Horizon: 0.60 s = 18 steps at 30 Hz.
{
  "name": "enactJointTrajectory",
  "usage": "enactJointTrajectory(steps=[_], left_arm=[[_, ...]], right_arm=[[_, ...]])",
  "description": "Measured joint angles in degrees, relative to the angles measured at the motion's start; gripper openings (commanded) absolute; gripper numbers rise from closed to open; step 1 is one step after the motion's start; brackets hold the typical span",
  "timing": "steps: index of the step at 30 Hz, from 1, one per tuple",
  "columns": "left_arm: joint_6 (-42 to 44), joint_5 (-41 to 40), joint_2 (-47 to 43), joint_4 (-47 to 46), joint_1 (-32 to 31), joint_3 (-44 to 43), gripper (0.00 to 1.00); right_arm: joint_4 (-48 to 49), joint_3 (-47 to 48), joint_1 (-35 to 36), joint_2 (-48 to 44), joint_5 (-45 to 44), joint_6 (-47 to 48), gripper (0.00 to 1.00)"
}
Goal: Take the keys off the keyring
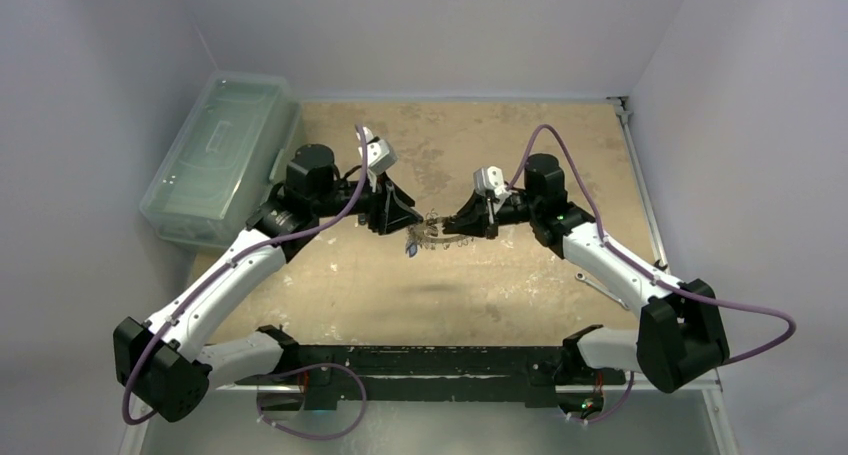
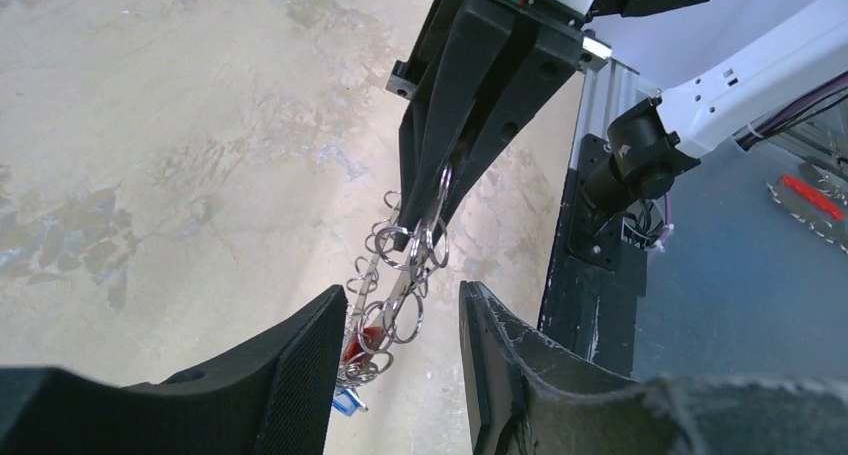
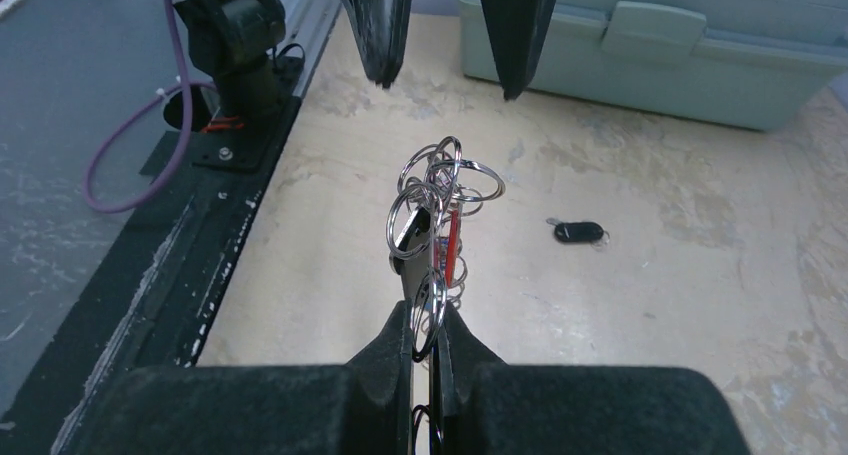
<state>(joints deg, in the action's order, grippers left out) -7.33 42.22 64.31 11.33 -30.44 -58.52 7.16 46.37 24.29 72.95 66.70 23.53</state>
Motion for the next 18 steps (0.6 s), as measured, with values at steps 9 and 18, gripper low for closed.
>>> enactJointTrajectory(steps=[9, 18], left_arm=[[-6.29, 1.40, 0.07, -10.54, 0.00, 5.05, 0.39], [-9.79, 2.58, 0.72, -16.87, -0.35, 5.40, 0.32]], right_arm=[[4.50, 0.00, 0.00, 0.00, 2.89, -5.86, 0.00], [5.31, 0.00, 0.00, 0.00, 3.37, -7.08, 0.00]])
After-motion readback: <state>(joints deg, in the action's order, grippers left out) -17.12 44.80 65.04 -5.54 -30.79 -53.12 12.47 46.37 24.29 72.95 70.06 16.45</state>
